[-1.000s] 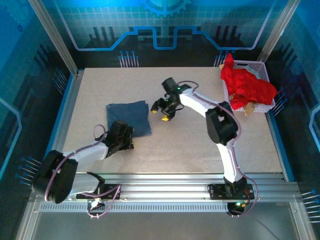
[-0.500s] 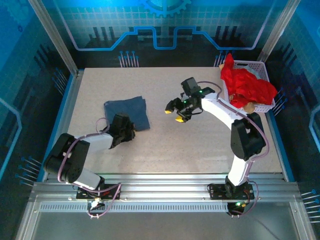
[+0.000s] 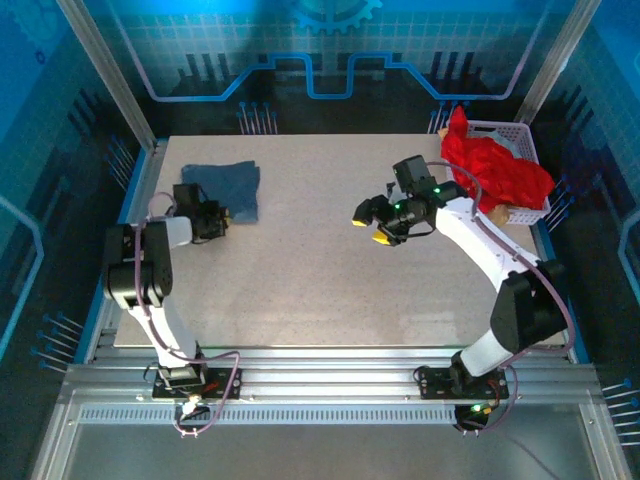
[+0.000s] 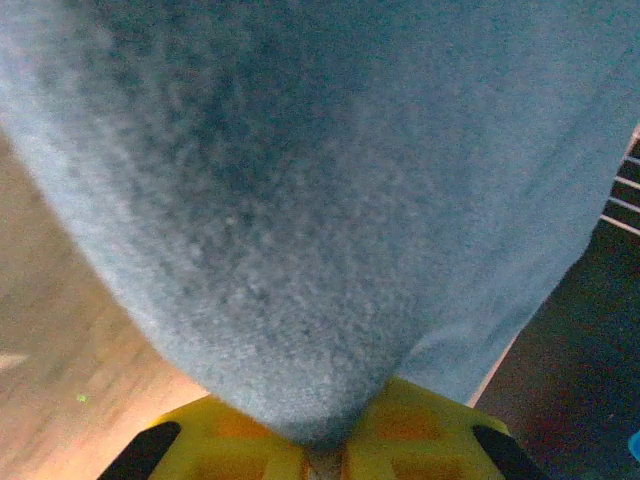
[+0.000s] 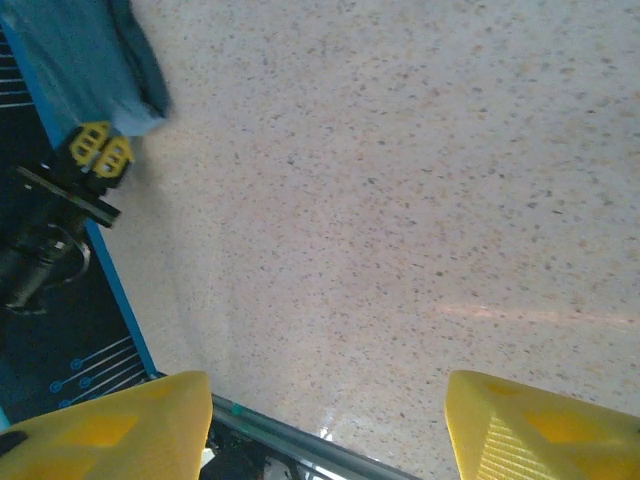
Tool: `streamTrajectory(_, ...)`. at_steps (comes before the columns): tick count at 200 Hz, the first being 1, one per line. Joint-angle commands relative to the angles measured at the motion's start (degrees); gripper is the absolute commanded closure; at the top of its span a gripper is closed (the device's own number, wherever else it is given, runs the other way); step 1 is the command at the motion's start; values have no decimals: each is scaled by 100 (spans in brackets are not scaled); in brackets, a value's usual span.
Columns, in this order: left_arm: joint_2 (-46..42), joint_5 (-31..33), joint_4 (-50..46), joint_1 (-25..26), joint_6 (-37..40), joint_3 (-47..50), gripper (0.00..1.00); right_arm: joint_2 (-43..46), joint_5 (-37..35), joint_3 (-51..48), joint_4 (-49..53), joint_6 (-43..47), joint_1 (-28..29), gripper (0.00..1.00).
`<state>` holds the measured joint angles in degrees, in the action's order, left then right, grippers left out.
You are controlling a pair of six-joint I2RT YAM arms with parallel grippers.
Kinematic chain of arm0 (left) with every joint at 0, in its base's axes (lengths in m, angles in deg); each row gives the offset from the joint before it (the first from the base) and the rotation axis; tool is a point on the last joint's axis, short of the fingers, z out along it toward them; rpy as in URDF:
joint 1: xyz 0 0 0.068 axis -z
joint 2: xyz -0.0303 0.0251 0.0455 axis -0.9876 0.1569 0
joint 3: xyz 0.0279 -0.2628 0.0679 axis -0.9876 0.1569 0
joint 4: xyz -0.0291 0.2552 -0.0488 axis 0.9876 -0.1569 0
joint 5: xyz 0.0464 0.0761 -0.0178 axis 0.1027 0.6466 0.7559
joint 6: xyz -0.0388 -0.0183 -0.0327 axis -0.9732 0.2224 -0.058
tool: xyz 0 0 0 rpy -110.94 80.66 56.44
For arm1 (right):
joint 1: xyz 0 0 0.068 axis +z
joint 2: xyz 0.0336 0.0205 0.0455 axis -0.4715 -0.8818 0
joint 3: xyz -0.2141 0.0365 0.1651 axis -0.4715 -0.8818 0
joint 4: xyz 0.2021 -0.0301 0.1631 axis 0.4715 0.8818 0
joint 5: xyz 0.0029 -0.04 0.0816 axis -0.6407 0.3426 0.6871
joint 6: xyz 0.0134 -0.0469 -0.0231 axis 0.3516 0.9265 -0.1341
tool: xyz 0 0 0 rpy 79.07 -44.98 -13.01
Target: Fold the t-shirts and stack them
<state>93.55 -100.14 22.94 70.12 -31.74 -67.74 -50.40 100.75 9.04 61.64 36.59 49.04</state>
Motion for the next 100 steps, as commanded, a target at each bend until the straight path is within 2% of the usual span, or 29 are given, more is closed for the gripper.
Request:
streamTrajectory(1, 660, -857, -513, -230, 881, -812, 86, 244, -26, -136, 213, 119, -126, 36)
streamTrajectory(33, 1525, -978, -1309, -359, 1350, -2221, 85, 308, -4, -153, 213, 122, -195, 36)
streamTrajectory(82, 1848, -913, -2120, -565, 1870, -3009, 81, 248, 10, 46, 249, 204, -207, 35)
streamTrajectory(90, 1823, -878, -2221, -567, 1940, -3036, 78, 230, 30, 59, 203, 244, -201, 35)
streamTrajectory(100, 1769, -914, -2202, -567, 1919, -3004, 68, 260, 65, 21, 4, 308, -199, 35)
